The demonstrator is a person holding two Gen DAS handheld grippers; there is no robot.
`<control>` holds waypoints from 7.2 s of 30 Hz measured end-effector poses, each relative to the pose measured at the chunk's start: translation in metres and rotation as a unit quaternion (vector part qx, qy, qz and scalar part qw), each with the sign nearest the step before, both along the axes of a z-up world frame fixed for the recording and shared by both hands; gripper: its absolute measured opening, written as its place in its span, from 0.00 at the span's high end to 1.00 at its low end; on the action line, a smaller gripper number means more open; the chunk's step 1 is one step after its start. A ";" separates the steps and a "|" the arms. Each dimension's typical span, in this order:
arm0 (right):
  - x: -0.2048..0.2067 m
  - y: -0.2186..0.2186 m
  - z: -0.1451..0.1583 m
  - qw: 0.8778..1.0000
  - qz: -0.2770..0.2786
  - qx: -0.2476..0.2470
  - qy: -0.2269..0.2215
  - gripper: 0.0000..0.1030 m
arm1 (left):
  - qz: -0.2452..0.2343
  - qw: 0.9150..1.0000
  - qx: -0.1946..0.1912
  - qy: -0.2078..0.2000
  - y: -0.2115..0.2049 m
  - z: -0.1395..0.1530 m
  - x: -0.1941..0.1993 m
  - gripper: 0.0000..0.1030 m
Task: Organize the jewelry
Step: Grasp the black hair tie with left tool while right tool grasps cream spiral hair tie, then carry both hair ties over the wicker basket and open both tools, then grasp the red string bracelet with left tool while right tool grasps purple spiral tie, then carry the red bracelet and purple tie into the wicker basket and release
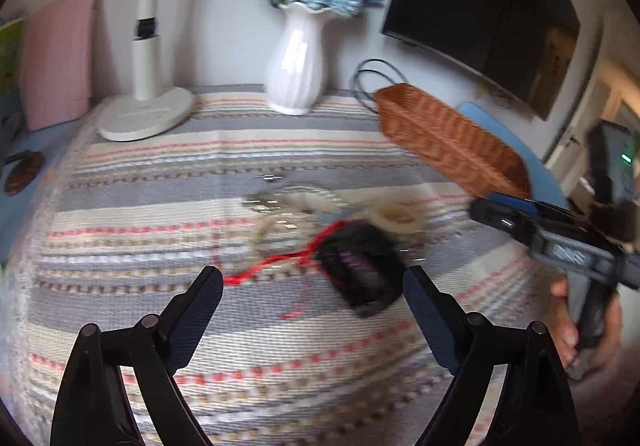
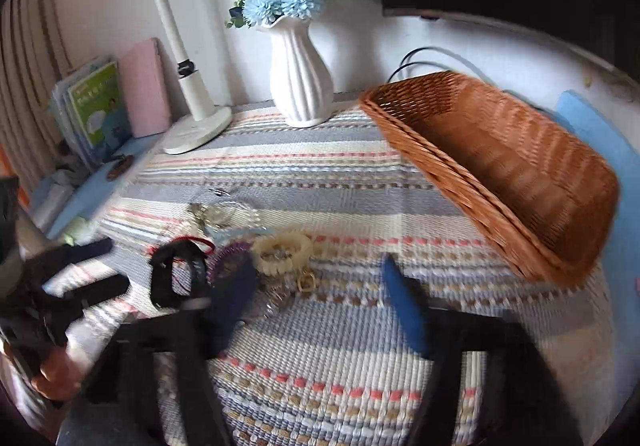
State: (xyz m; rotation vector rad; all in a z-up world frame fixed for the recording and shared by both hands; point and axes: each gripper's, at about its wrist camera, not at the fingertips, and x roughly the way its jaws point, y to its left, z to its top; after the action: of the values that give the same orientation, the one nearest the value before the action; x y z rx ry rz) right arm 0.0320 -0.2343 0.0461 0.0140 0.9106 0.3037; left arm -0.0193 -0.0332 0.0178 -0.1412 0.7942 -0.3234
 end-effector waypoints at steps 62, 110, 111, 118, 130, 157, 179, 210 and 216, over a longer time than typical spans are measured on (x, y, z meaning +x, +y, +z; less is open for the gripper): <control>0.062 -0.164 0.054 0.983 -0.177 -0.037 -0.024 0.86 | -0.234 0.970 -0.045 0.042 -0.184 0.097 0.171 0.90; -0.001 -0.038 -0.008 0.998 -0.056 0.027 -0.021 0.58 | -0.090 0.994 -0.061 -0.006 0.008 0.083 0.074 0.56; 0.000 -0.037 -0.012 0.998 -0.056 0.024 -0.016 0.58 | -0.079 0.995 -0.064 -0.002 0.016 0.075 0.073 0.56; 0.006 -0.029 -0.021 0.999 -0.047 0.006 0.005 0.58 | -0.107 0.994 -0.005 0.007 0.026 0.025 0.038 0.56; 0.015 0.063 -0.031 0.986 0.114 -0.112 0.043 0.53 | -0.174 0.979 0.107 0.019 -0.015 -0.015 0.028 0.57; 0.007 0.118 -0.051 0.966 0.223 -0.107 0.077 0.64 | -0.130 0.990 0.015 0.062 0.007 -0.034 0.055 0.93; -0.014 0.068 0.013 0.982 0.188 0.004 0.033 0.87 | -0.140 0.987 -0.082 0.008 0.042 0.036 0.023 0.95; 0.003 -0.091 0.098 0.997 0.024 0.000 -0.072 0.87 | -0.207 0.977 0.038 -0.032 -0.082 0.100 0.067 0.96; 0.054 -0.137 0.085 0.996 -0.065 -0.001 -0.064 0.87 | -0.236 0.971 0.023 -0.042 -0.159 0.124 0.133 0.96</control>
State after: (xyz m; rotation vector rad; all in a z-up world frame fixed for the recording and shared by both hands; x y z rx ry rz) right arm 0.0857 -0.3709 0.1313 0.0506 0.7786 0.1809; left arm 0.1132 -0.1917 0.1422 0.1087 0.7447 -0.7557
